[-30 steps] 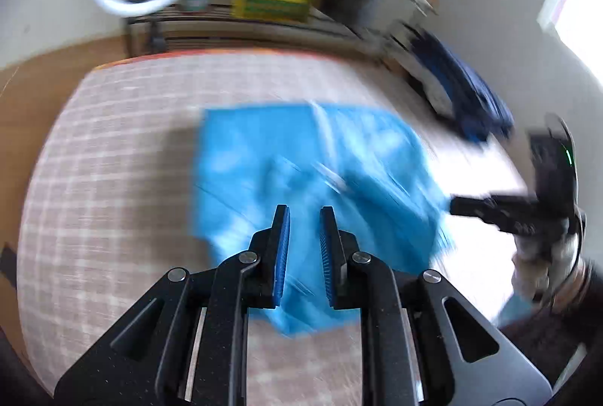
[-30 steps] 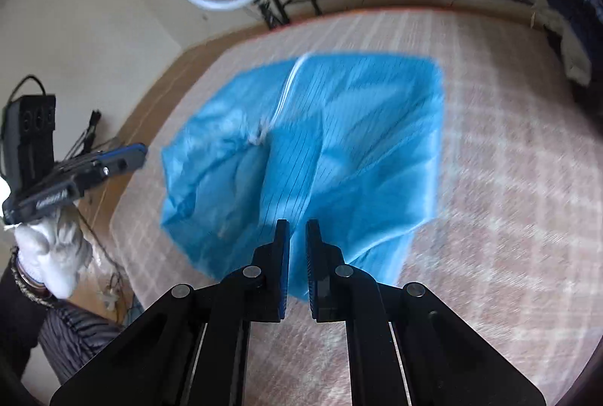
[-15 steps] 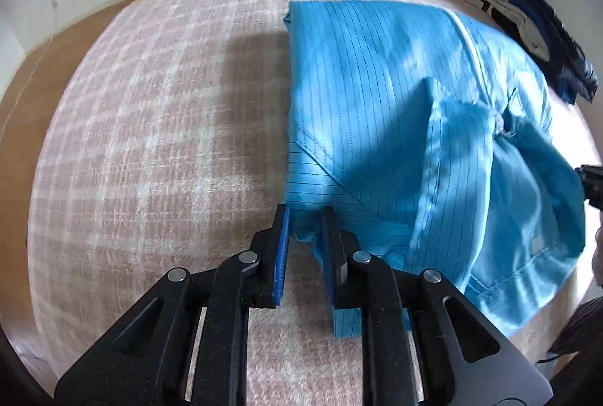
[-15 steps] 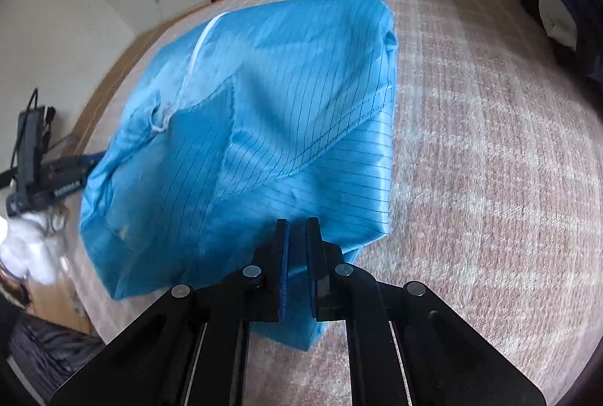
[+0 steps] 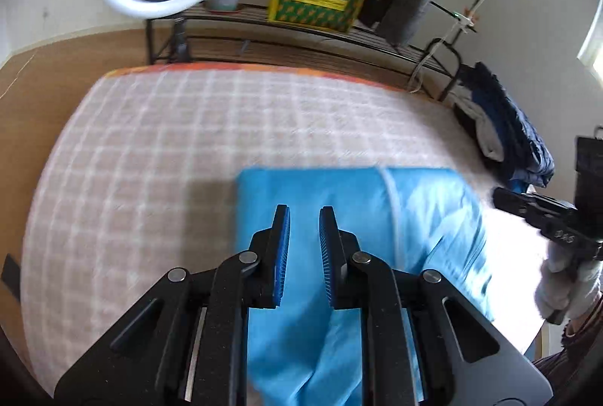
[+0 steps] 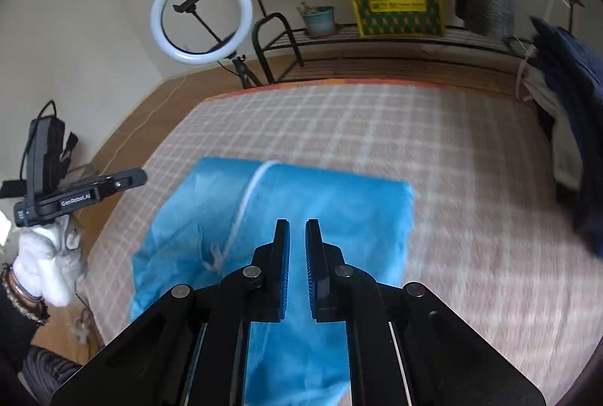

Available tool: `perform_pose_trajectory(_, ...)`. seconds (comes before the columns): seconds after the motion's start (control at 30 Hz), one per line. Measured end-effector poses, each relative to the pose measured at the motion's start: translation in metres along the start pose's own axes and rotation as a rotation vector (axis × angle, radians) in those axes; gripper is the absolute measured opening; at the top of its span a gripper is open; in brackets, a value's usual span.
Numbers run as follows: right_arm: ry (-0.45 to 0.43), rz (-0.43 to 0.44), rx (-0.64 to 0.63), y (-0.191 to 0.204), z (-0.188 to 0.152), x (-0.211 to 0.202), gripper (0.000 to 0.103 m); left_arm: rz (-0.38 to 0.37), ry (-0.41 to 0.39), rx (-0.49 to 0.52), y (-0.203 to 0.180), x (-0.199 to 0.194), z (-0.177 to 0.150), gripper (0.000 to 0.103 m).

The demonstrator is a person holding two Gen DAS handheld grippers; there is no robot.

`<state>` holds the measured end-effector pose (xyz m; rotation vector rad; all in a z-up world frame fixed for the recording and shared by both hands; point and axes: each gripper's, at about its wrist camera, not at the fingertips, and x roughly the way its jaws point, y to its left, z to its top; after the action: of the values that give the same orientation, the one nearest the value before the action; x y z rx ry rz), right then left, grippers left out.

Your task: Fold large clothes

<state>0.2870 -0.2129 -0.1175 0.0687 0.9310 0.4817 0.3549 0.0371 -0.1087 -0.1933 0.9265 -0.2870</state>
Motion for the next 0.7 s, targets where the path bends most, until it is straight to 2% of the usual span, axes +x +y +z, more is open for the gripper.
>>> perform_pose_trajectory(0.2,0.059,0.016,-0.060,0.016,0.012,0.054,0.007,-0.024,0.077,0.092,-0.025,0.056,0.018,0.015)
perform_pose_trajectory(0.3,0.105,-0.007,-0.095,0.021,0.011,0.077,0.007,-0.021,0.124,0.106,-0.025,0.080,0.016,0.015)
perform_pose_trajectory(0.43,0.185,-0.050,-0.094,0.010,0.000,0.105,0.007,0.026,0.200,0.107,-0.015,0.115,0.001,0.015)
perform_pose_trajectory(0.5,0.220,-0.063,-0.090,0.003,-0.006,0.118,0.007,0.009,0.171,0.099,-0.009,0.117,-0.004,0.015)
perform_pose_trajectory(0.53,0.209,-0.054,-0.078,0.001,-0.007,0.120,0.007,0.004,0.164,0.098,-0.008,0.117,-0.005,0.015)
perform_pose_trajectory(0.63,0.217,-0.043,-0.071,0.000,-0.006,0.115,0.007,0.007,0.172,0.121,-0.008,0.113,-0.005,0.015)
perform_pose_trajectory(0.7,0.191,-0.017,-0.058,-0.002,-0.003,0.100,0.007,0.005,0.156,0.108,-0.004,0.101,-0.003,0.015)
